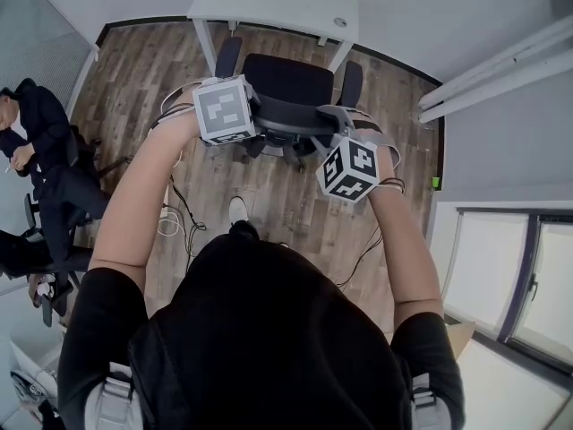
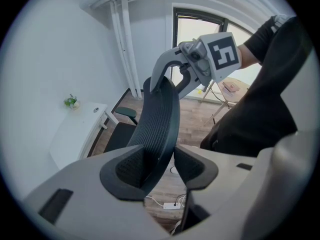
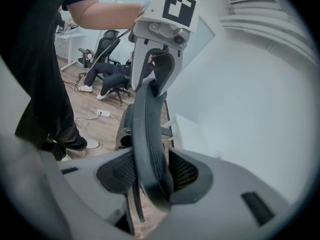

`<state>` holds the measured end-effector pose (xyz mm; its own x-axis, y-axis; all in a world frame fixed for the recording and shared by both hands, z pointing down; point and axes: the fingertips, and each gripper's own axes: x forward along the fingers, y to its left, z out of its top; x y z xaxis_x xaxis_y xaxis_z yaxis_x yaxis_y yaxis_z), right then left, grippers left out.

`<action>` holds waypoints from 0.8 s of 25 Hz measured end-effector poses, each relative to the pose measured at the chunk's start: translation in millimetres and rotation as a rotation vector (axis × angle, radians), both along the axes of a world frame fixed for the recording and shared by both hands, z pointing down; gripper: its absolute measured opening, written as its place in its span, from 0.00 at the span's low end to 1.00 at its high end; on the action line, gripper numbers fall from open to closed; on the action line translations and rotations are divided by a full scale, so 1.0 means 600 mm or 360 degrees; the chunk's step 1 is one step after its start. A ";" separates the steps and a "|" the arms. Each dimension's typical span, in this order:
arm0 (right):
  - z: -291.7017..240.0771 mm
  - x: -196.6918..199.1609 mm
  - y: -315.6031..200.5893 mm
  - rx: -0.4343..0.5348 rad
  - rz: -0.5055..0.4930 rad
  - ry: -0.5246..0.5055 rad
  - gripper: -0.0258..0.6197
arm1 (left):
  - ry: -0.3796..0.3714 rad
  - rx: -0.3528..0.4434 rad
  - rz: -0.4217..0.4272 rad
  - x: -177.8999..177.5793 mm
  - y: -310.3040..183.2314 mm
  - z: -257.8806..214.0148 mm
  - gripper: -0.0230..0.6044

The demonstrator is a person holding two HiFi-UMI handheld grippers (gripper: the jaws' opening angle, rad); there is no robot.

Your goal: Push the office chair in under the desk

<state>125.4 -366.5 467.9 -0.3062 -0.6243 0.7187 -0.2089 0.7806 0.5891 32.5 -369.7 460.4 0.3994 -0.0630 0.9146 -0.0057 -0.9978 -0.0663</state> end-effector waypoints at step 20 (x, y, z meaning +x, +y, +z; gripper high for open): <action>-0.007 -0.092 -0.105 -0.0037 0.0015 -0.0095 0.31 | 0.0004 -0.0049 0.0123 -0.072 -0.140 -0.009 0.35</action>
<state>70.0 -429.6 463.9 -0.3429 -0.6108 0.7136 -0.2506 0.7917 0.5572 -11.0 -453.6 455.1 0.4042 -0.0034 0.9147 0.0716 -0.9968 -0.0354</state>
